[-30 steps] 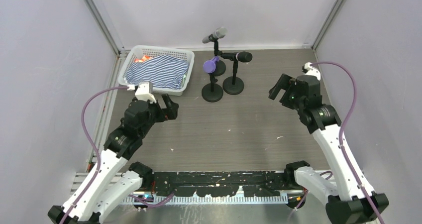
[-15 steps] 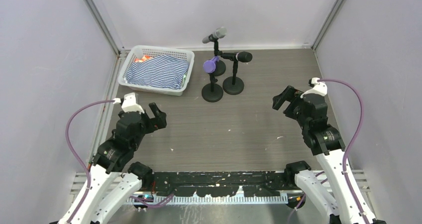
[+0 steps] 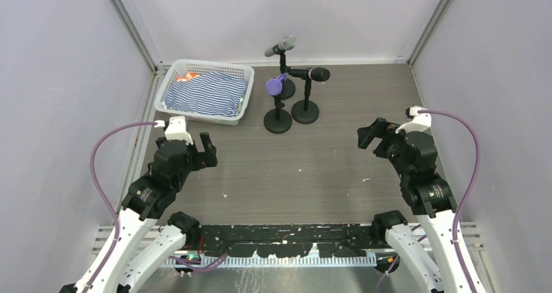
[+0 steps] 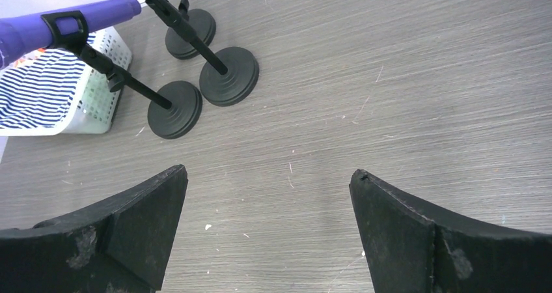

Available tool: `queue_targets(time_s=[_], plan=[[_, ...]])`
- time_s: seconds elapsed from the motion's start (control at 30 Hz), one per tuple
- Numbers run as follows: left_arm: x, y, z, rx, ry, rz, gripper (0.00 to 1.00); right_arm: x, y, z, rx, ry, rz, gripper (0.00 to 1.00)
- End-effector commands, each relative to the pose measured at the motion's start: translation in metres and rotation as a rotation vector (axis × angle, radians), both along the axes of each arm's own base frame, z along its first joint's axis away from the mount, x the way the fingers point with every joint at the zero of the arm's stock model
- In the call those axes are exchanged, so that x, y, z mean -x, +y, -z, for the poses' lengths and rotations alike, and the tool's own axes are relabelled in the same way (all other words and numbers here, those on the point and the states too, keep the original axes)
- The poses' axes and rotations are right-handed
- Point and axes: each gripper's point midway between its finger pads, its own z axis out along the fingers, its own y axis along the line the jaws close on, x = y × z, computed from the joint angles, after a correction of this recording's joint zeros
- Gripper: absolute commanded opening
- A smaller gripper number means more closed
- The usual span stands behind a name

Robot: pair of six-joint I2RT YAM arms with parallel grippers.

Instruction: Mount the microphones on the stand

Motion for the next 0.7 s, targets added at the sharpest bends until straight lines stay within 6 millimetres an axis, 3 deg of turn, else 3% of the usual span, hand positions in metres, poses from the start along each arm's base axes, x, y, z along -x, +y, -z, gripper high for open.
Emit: queue_targets(time_s=[0.0,0.67], plan=[[-0.006,0.001,-0.003,-0.045,-0.022,0.02,1.0,-0.001,0.0,-0.017,0.009,-0.087,-0.012,1.0],[-0.006,-0.004,-0.006,-0.034,-0.034,0.051,1.0,0.005,-0.001,-0.028,0.003,-0.161,-0.016,1.0]])
